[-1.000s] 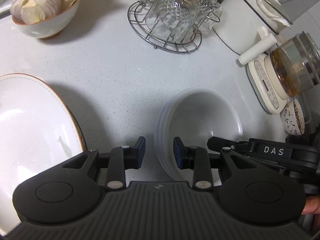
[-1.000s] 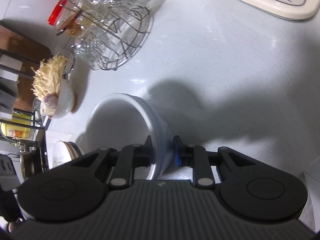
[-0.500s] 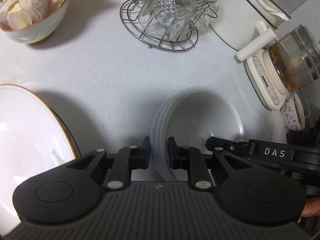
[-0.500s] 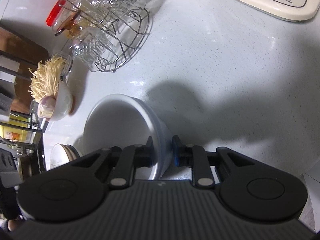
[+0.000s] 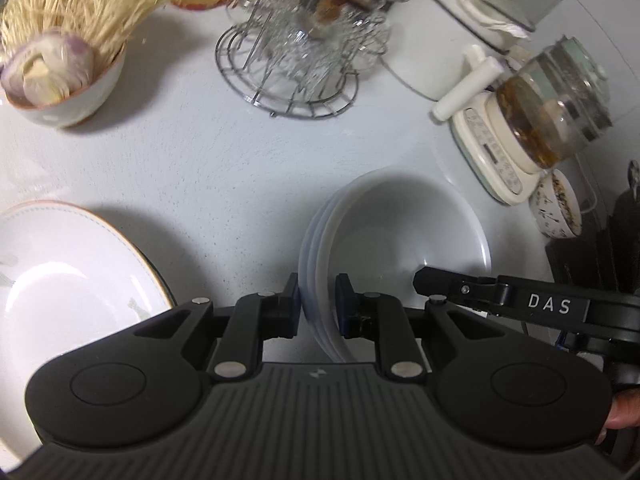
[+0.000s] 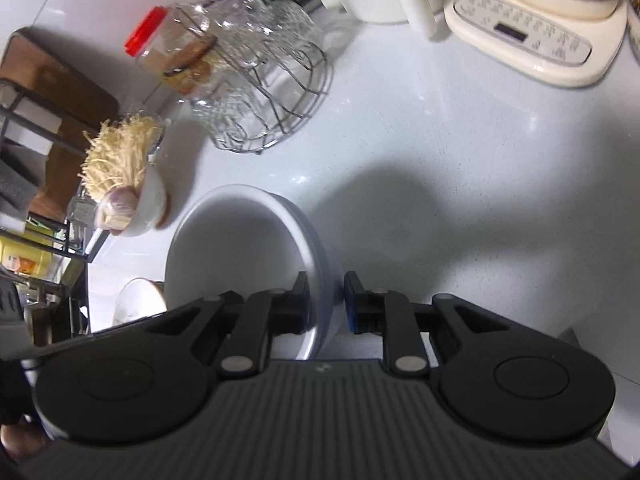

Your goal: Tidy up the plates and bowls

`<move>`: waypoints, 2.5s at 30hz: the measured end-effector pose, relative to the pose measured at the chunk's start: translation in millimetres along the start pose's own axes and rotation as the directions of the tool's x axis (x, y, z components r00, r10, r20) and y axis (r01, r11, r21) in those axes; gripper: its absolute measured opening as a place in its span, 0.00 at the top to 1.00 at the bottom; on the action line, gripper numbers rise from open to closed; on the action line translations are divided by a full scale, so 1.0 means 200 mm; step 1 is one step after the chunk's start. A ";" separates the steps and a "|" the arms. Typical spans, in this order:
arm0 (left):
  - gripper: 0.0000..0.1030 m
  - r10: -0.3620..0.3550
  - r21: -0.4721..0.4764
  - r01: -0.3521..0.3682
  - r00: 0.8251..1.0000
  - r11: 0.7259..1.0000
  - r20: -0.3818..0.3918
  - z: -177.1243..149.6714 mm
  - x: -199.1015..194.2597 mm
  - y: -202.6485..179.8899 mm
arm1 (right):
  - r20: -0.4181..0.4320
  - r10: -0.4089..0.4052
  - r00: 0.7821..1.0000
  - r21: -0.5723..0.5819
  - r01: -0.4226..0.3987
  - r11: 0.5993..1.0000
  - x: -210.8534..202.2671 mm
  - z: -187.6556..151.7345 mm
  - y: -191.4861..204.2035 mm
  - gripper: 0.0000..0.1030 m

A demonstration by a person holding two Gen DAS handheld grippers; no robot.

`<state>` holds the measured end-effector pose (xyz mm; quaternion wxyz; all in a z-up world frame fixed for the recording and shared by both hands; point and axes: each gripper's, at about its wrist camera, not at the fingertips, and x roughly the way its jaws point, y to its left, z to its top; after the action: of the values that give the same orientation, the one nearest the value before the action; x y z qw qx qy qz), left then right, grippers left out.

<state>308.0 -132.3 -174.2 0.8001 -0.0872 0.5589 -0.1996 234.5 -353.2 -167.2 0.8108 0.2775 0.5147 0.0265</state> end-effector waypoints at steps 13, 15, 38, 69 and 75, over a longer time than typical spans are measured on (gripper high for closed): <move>0.80 -0.024 0.087 0.018 0.997 0.996 0.068 0.01 -0.28 -0.09 | 0.113 0.011 0.993 -0.011 -0.010 1.000 -0.24 -0.04 0.14 0.80; 0.80 -0.026 0.096 0.018 0.997 0.995 0.078 0.00 -0.32 -0.09 | 0.126 0.014 0.992 -0.017 -0.012 1.000 -0.27 -0.05 0.17 0.80; 0.80 0.013 0.057 -0.027 0.973 0.998 0.230 -0.12 -0.73 0.15 | 0.171 0.117 0.978 -0.160 -0.090 0.983 -0.34 -0.17 0.53 0.79; 0.80 0.132 -0.324 -0.071 0.977 0.943 0.170 -0.41 -0.61 0.75 | -0.123 0.054 0.991 -0.338 -0.093 0.936 0.21 -0.31 0.87 0.79; 0.80 0.134 -0.363 -0.066 0.977 0.930 0.164 -0.39 -0.56 0.83 | -0.162 0.048 0.986 -0.348 -0.102 0.932 0.29 -0.31 0.88 0.79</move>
<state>238.8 72.0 -166.1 0.8290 -0.2198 0.5123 -0.0451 251.8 -158.2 -150.6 0.8047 0.1433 0.5503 0.1709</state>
